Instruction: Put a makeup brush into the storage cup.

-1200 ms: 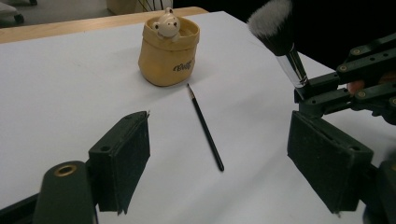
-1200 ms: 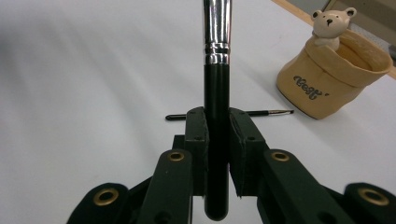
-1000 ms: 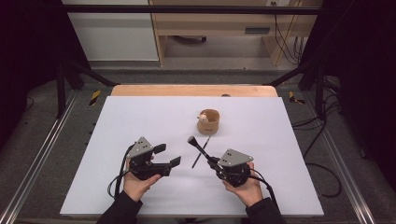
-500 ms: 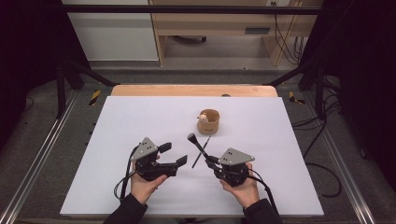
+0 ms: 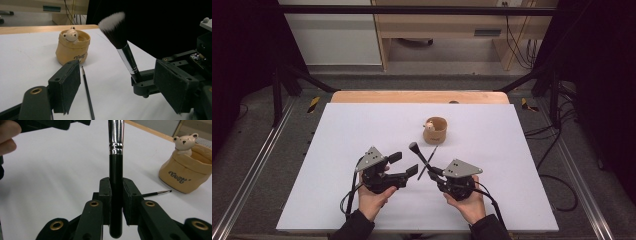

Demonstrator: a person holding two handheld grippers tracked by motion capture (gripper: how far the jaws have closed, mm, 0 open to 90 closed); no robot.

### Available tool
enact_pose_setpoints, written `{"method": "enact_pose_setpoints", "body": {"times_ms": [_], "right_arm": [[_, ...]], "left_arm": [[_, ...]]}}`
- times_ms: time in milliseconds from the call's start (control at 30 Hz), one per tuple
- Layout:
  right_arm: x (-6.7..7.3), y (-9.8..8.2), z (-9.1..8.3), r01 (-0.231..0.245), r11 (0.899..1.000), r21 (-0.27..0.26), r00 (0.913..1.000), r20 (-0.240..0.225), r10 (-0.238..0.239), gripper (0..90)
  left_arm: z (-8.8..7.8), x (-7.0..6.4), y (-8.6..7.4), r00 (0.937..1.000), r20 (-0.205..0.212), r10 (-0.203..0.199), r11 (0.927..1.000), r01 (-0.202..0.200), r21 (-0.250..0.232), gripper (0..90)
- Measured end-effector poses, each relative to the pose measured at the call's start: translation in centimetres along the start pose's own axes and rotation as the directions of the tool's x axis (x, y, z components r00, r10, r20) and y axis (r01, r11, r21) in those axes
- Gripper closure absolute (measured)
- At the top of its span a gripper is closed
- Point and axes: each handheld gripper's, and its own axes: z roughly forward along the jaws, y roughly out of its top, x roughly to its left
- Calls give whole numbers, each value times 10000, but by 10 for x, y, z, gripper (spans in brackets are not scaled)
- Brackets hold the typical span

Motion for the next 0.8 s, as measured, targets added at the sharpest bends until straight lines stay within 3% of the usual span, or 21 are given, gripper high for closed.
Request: {"method": "enact_pose_setpoints", "body": {"times_ms": [533, 800], "right_arm": [[9, 3, 7, -177, 9993, -342, 9993, -332, 165, 790], [14, 4, 11, -196, 9987, -477, 9981, -595, 168, 791]], "left_arm": [[6, -5, -1, 9993, 153, -348, 9992, 351, -191, 321], [8, -6, -2, 9978, 294, -602, 9980, 606, -161, 435]]}}
